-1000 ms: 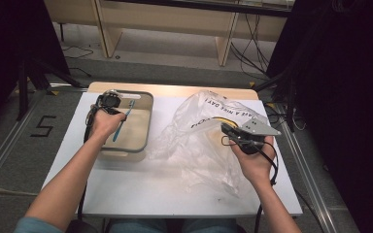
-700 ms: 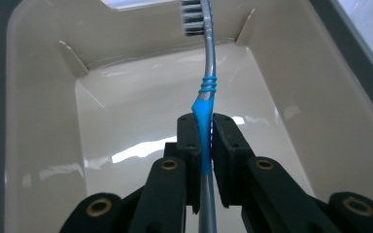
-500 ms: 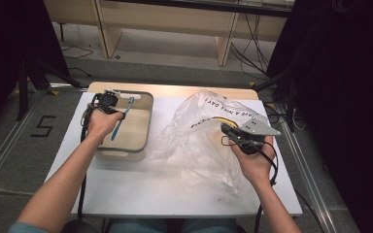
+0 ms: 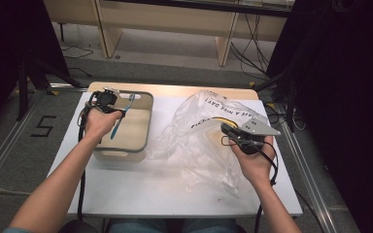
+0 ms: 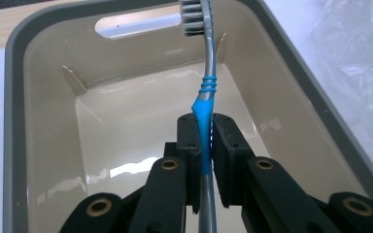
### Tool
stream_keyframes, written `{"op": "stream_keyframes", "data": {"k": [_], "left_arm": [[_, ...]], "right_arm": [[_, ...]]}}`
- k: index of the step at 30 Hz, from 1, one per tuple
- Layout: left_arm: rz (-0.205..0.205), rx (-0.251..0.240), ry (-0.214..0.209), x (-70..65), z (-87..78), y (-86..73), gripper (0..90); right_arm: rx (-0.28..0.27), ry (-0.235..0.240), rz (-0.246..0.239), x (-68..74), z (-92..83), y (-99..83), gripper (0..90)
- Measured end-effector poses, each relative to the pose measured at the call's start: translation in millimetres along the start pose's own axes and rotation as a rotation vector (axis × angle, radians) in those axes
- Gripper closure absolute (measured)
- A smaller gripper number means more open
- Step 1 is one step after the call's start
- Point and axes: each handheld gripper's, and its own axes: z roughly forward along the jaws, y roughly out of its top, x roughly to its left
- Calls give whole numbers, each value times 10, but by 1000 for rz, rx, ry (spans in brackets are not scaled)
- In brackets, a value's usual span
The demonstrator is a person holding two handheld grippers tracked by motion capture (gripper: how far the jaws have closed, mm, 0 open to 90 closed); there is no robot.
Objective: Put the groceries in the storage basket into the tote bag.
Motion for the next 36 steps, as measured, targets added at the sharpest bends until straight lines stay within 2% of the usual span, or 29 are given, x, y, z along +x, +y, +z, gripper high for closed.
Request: {"op": "stream_keyframes", "data": {"k": [7, 14, 27, 36], "left_arm": [[26, -18, -20, -69, -93, 10, 819], [32, -37, -35, -116, -169, 0, 820], [86, -75, -69, -257, -363, -29, 819], [125, -100, -109, -400, -487, -63, 820]], "right_arm": [[0, 1, -1, 1, 0, -1, 900], [0, 0, 0, 0, -1, -1, 900], [1, 0, -3, 5, -1, -2, 900], [2, -1, -2, 6, 0, -1, 900]]}}
